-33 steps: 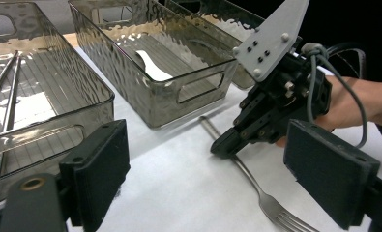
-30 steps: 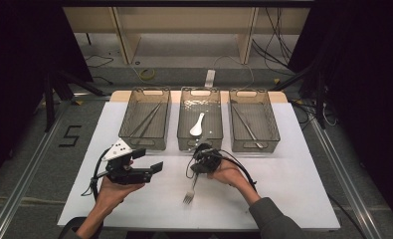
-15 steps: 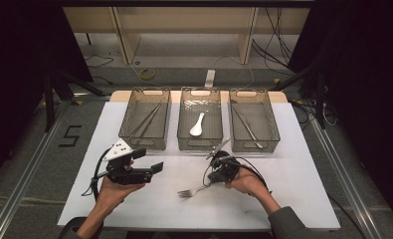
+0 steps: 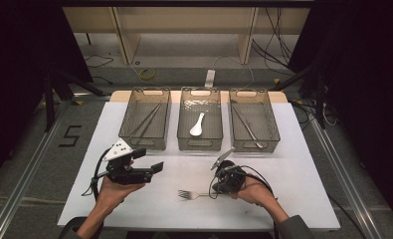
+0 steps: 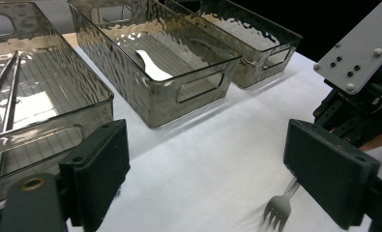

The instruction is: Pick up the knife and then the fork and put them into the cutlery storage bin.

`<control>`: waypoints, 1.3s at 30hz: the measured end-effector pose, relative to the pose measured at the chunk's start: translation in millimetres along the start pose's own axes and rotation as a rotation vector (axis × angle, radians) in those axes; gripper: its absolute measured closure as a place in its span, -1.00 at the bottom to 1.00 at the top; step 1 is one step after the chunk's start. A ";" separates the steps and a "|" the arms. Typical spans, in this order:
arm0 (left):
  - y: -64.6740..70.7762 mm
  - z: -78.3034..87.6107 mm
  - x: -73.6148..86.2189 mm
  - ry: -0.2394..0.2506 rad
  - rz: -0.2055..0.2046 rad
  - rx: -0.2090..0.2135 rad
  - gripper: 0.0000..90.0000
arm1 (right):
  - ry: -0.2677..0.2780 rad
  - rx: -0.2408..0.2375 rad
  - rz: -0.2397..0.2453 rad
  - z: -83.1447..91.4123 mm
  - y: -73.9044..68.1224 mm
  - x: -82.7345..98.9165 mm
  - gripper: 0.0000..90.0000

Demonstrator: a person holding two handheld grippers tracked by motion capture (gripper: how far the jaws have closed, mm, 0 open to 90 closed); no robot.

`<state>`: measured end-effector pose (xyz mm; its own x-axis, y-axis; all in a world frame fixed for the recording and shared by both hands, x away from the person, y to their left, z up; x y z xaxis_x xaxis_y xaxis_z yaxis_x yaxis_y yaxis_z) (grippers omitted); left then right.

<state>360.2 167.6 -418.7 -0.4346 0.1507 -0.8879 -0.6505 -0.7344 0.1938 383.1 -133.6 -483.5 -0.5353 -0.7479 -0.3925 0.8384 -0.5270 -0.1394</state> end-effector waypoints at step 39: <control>0.4 -0.3 -0.2 -0.002 -0.007 -0.001 -0.65 | -0.104 0.087 0.212 -4.3 -29.5 -9.3 0.62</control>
<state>360.2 167.1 -418.6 -0.4316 0.1568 -0.8883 -0.6527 -0.7340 0.1876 363.8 -109.4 -479.6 -0.3602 -0.8803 -0.3086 0.9233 -0.3836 0.0166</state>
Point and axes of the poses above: each handheld gripper's, and its own axes: z roughly backward along the jaws, x roughly out of its underside, y roughly to its right, the point moved 2 cm from there along -z, roughly forward along the jaws
